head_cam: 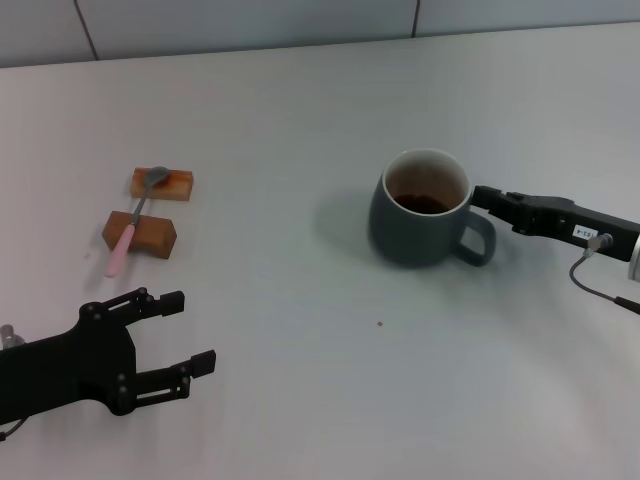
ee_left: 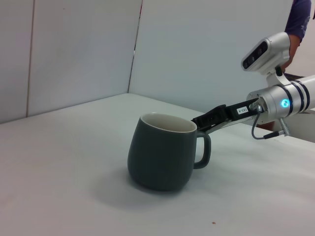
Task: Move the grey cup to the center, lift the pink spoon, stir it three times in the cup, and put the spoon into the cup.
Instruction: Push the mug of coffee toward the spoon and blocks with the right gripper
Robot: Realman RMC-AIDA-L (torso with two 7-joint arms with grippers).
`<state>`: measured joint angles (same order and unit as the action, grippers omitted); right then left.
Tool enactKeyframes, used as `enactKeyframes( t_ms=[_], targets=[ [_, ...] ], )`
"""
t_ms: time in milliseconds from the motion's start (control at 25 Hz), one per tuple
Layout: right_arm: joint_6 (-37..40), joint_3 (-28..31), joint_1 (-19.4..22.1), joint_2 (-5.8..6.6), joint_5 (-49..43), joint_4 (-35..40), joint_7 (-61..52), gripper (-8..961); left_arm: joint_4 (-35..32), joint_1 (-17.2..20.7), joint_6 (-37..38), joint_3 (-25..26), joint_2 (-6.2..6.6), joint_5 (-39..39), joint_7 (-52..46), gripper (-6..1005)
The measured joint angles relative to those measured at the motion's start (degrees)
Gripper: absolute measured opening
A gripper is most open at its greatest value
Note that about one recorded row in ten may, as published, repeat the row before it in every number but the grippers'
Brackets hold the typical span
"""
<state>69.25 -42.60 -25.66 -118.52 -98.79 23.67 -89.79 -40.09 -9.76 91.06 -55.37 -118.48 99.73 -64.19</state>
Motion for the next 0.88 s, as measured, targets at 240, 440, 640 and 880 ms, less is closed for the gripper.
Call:
enactKeyframes(
  t_ms=[240, 440, 640, 880],
  targets=[
    [0.0, -1.2, -1.3, -0.18, 0.0, -0.1, -0.2, 89, -0.2, 0.0, 0.0, 0.1, 0.00, -0.7, -0.1, 812],
    [0.0, -2.6, -2.9, -0.33, 0.0, -0.5, -0.2, 89, -0.3, 0.0, 0.0, 0.1, 0.05, -0.7, -0.1, 812],
    [-0.9, -4.3, -5.2, -0.45, 0.1, -1.6, -0.3, 89, -0.3, 0.0, 0.0, 0.1, 0.07, -0.7, -0.1, 811],
    [-1.2, -6.6, -7.2, -0.54, 0.4, -2.8, -0.3, 88, -0.2, 0.0, 0.0, 0.1, 0.09, -0.7, -0.1, 811]
  ],
)
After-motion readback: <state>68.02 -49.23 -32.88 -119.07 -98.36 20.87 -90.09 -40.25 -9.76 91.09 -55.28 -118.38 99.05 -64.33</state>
